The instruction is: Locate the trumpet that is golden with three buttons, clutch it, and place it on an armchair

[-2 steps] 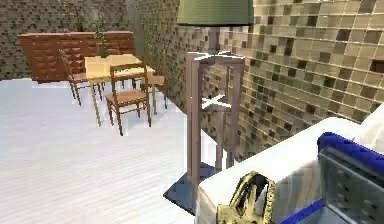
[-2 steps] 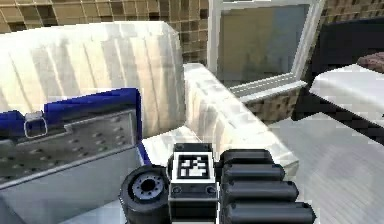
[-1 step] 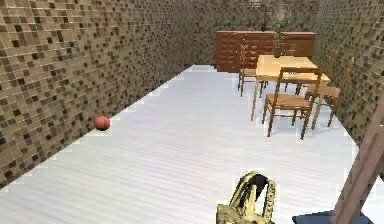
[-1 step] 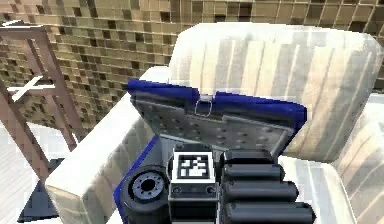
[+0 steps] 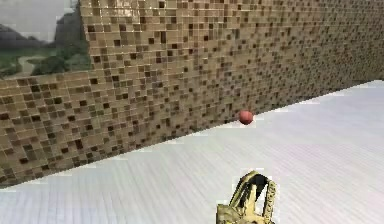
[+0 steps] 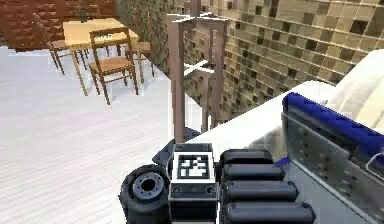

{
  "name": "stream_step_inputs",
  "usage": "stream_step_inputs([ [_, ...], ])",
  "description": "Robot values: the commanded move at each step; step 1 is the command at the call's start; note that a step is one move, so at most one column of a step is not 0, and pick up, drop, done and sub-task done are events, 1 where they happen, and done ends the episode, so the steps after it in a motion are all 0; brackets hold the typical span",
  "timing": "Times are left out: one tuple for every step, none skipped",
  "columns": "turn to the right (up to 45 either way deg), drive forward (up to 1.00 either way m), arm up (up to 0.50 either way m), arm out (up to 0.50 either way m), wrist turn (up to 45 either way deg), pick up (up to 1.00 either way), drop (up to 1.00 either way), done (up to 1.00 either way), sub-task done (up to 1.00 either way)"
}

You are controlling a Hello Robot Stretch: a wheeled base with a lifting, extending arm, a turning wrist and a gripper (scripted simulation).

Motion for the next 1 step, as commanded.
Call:
stream_step_inputs([
  [45.0,0.0,0.0,0.0,0.0,0.0,0.0,0.0,0.0],
])
